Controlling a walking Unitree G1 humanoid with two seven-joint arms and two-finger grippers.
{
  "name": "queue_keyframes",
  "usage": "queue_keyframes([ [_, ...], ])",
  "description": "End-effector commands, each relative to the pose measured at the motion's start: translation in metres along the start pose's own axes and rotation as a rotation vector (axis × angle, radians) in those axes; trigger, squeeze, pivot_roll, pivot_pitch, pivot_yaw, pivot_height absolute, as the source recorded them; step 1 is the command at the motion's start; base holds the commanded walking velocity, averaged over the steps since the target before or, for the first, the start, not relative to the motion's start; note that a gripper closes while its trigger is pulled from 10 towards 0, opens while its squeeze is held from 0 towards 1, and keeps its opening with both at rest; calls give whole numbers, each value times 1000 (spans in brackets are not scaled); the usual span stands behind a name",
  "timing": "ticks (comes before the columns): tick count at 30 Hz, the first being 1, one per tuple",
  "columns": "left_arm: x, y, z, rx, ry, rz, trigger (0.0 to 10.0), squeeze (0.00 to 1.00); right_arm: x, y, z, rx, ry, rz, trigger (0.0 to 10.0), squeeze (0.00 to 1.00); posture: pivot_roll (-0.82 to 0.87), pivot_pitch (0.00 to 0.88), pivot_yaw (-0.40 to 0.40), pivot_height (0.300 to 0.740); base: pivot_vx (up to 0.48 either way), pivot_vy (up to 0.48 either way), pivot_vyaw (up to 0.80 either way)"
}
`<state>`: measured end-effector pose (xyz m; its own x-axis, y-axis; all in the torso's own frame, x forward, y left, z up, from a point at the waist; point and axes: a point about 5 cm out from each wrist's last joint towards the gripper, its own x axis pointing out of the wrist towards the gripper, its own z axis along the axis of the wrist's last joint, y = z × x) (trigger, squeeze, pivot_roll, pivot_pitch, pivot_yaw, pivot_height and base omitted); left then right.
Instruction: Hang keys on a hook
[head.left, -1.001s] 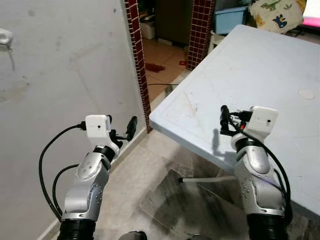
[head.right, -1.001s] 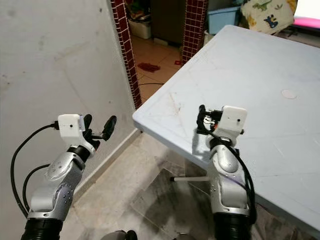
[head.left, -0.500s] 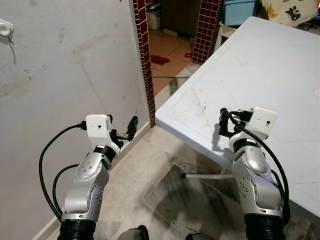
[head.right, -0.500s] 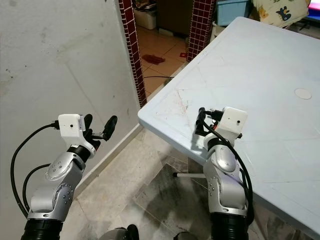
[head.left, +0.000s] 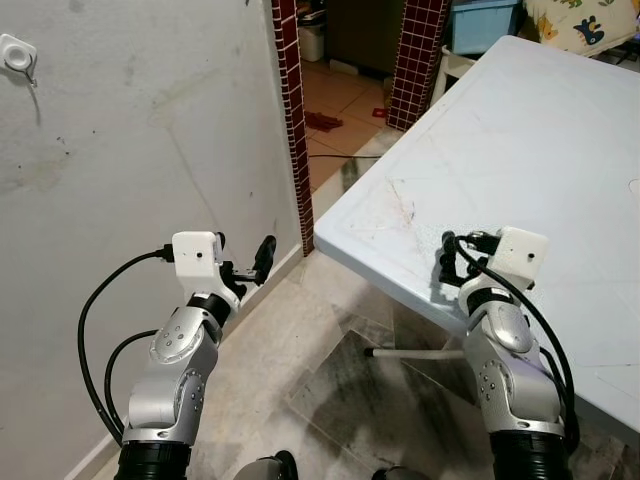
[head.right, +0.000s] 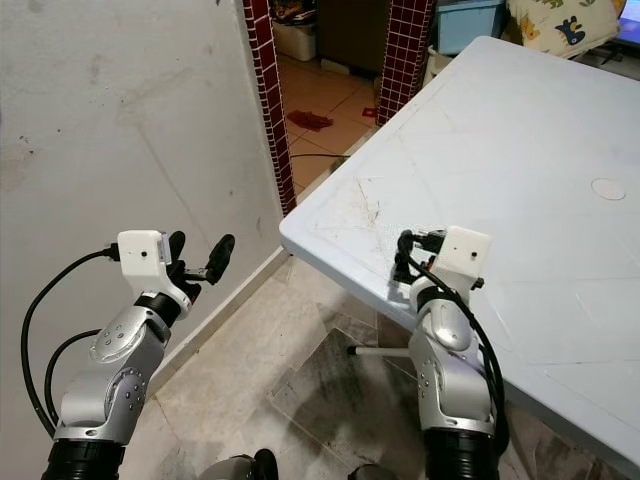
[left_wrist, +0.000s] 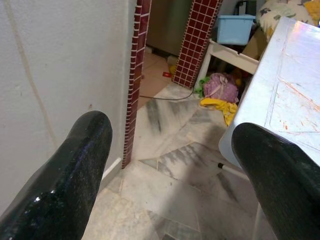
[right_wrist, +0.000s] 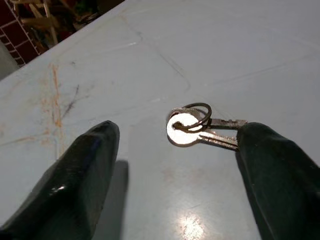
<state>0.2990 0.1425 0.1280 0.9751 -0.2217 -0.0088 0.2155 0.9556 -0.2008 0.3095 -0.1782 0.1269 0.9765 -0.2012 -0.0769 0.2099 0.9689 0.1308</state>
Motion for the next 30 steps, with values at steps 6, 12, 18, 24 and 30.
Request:
queue_keyframes([
  [6, -3, 2, 1, 20, 1, 0, 10000, 0, 9, 1, 1, 4, -29, 21, 4667, 0, -33, 173, 80, 740, 0, 0, 0],
  [12, -3, 2, 1, 26, 1, -1, 10000, 0, 13, 3, 2, 0, -43, 29, 5843, 0, -27, 172, 81, 740, 0, 0, 0],
  [18, -4, 3, 1, 30, 1, 1, 10000, 0, 16, 3, 1, 7, -55, 32, 5059, 0, -23, 171, 78, 740, 0, 0, 0],
  [24, -4, 3, 1, 33, 1, 0, 10000, 0, 20, 4, 1, 21, -65, 29, 2275, 0, -18, 168, 79, 740, 0, 0, 0],
  [30, -5, 4, 2, 41, 0, 0, 10000, 0, 21, 5, 1, 69, -65, 14, 39, 0, -14, 167, 83, 740, 0, 0, 0],
])
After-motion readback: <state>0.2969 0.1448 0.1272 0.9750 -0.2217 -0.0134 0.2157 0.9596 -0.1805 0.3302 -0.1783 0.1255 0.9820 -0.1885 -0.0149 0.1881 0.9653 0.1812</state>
